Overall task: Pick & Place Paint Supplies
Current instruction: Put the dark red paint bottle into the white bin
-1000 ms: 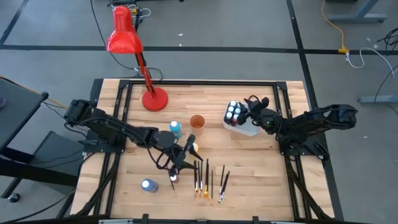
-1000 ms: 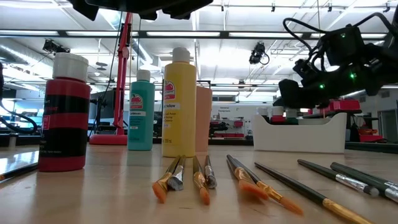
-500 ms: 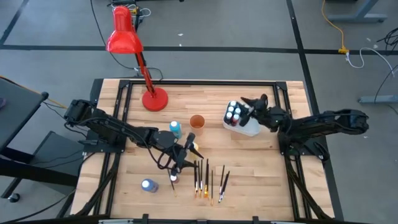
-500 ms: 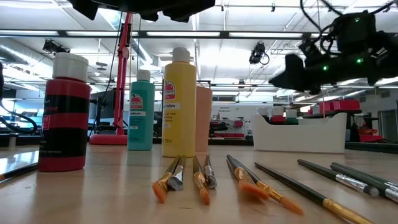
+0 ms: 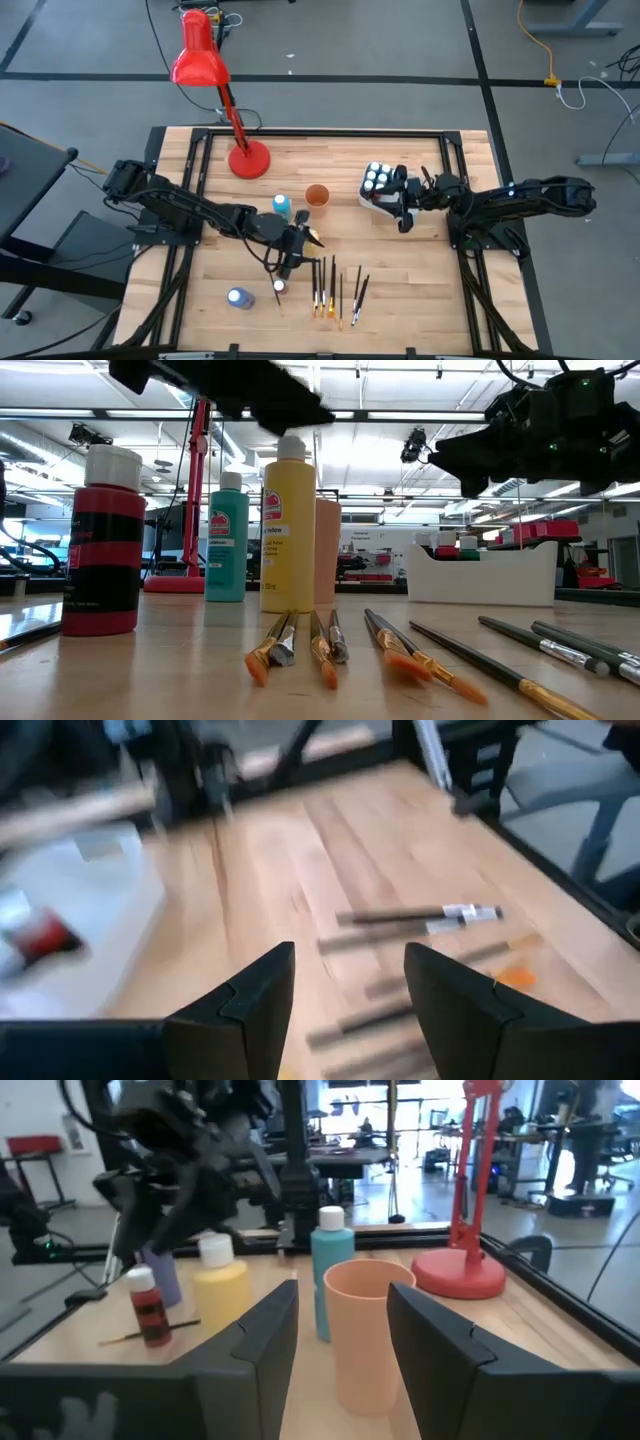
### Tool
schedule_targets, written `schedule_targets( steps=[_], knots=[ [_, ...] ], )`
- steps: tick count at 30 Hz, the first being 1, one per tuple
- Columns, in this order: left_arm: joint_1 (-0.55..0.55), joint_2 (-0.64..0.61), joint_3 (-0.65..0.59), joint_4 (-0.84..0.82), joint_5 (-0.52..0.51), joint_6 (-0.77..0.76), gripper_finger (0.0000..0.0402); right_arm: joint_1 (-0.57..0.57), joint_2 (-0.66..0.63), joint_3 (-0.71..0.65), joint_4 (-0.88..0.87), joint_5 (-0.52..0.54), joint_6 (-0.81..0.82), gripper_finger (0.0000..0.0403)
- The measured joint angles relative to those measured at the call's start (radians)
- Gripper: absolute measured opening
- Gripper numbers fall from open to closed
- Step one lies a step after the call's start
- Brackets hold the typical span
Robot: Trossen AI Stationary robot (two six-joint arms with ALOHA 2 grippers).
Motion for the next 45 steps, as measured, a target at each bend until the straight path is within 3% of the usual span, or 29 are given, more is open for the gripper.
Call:
schedule_targets(
  steps=[5,7,10,22,32,40,45],
  knots=[
    [-0.024,0.002,-0.002,-0.124,0.099,-0.077,0.0201,0.011,0.000,0.000,-0.003,0.000,-0.014,0.0160],
    [-0.045,0.006,-0.005,-0.121,0.165,-0.082,0.0201,0.012,0.000,0.000,-0.005,0.000,-0.022,0.0160],
    [-0.081,-0.003,0.003,-0.099,0.182,-0.101,0.0201,0.012,0.000,0.000,-0.013,0.000,-0.038,0.0164],
    [-0.188,0.001,0.000,-0.316,0.057,-0.167,0.0201,0.039,0.001,0.000,-0.036,0.001,-0.029,0.0217],
    [-0.262,0.000,0.000,-0.325,0.020,-0.212,0.0201,0.080,0.001,0.000,-0.039,0.049,-0.005,0.0217],
    [-0.281,0.000,0.000,-0.425,-0.051,-0.261,0.0200,0.107,0.001,0.000,-0.043,0.088,-0.005,0.0217],
    [-0.280,0.000,0.000,-0.419,-0.057,-0.219,0.0155,0.108,0.001,0.000,-0.043,0.088,-0.005,0.0217]
  ],
)
